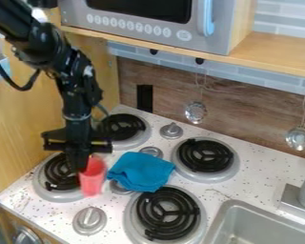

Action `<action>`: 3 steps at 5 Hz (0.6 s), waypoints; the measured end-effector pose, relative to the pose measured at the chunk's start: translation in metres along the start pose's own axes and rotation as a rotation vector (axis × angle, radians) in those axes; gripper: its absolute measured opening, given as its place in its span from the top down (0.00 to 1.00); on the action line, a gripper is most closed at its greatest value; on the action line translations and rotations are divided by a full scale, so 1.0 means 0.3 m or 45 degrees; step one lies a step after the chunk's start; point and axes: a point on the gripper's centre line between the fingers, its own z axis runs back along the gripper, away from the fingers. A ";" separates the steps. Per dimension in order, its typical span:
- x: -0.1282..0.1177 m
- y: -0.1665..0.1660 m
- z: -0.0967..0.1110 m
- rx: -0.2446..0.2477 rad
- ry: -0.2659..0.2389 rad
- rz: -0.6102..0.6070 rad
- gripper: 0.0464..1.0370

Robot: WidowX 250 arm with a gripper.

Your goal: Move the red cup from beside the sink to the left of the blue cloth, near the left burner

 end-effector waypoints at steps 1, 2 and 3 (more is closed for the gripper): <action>0.003 -0.001 -0.033 0.012 0.011 -0.024 0.97; 0.023 0.028 -0.060 0.019 0.008 0.005 0.97; 0.037 0.038 -0.067 0.014 -0.008 0.011 0.97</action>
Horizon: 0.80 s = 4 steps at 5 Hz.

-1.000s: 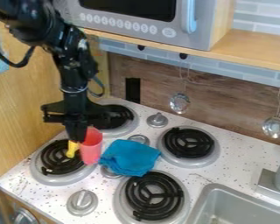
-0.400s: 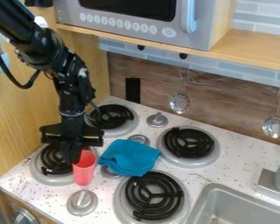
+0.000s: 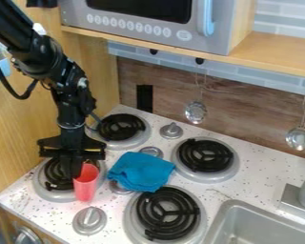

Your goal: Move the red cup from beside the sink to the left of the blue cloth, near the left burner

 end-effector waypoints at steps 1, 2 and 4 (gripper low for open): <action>0.012 -0.007 -0.002 -0.014 -0.017 -0.004 0.96; 0.009 -0.038 -0.001 -0.089 -0.010 -0.011 0.85; 0.004 -0.065 0.002 -0.206 0.016 0.012 0.98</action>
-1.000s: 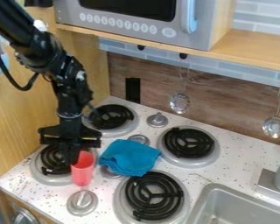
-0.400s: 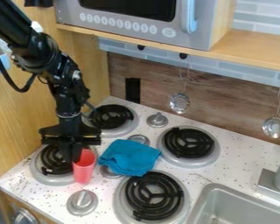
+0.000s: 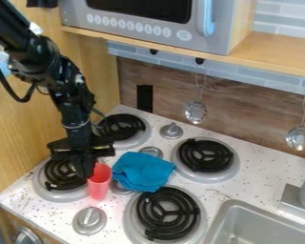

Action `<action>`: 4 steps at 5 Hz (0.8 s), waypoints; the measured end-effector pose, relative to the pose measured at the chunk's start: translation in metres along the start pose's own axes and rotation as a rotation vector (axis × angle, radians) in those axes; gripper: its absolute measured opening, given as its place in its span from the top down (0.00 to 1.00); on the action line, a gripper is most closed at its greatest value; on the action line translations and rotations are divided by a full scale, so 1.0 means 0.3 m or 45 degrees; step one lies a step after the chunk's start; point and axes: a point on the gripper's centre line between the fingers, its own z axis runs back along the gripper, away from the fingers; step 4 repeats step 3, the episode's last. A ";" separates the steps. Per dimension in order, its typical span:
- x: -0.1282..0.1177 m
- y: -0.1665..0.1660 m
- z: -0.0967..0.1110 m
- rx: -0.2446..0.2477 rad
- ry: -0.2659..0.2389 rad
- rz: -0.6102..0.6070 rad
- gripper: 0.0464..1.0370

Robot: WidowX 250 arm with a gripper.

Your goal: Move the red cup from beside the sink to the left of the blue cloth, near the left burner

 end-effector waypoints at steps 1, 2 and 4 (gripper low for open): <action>-0.003 -0.018 0.000 -0.051 0.009 0.000 0.96; -0.014 -0.007 -0.005 -0.055 0.043 0.015 0.80; -0.023 0.006 -0.002 -0.088 0.088 0.062 0.52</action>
